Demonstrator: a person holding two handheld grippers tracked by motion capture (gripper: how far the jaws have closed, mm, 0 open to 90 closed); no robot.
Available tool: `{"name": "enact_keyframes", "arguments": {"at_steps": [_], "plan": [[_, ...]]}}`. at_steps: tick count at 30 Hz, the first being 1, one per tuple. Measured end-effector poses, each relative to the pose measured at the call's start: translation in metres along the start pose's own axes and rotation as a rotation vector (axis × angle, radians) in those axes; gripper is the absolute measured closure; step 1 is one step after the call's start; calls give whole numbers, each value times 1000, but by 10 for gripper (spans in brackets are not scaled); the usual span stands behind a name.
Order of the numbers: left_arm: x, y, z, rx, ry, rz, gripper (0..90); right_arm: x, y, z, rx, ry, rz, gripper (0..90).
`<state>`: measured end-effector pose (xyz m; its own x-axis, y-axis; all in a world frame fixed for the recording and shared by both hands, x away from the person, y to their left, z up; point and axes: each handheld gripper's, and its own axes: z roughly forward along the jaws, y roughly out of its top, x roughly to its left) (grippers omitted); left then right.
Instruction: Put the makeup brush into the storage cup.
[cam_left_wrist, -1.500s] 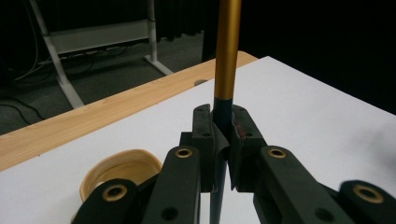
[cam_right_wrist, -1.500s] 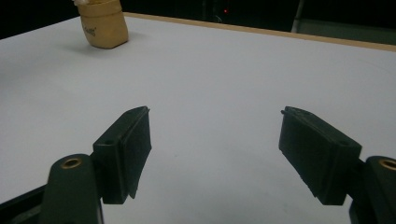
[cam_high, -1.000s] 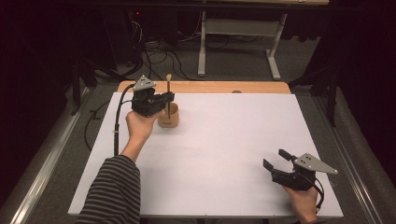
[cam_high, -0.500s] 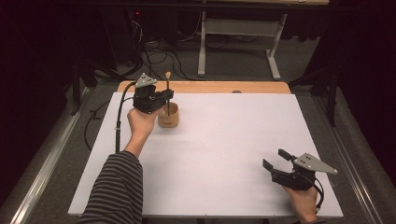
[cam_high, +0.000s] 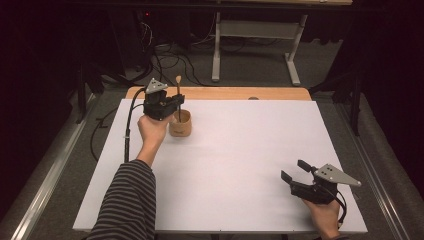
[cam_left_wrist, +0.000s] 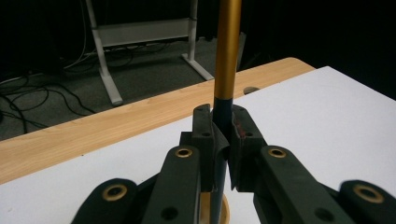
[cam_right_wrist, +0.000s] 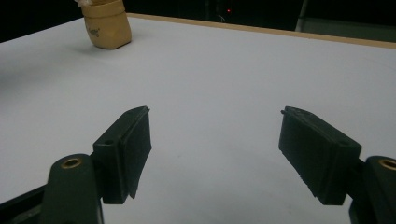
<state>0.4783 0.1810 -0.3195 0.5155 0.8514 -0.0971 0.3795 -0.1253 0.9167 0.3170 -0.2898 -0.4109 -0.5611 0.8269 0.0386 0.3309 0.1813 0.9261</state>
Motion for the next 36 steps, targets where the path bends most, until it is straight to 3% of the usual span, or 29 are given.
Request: {"name": "enact_keyframes", "arguments": {"at_steps": [13, 36], "plan": [[1, -5, 12, 4, 22, -2, 828, 1, 0, 1, 4, 7, 2, 268], [2, -16, 30, 92, 40, 5, 826, 1, 0, 1, 2, 16, -5, 272]]}}
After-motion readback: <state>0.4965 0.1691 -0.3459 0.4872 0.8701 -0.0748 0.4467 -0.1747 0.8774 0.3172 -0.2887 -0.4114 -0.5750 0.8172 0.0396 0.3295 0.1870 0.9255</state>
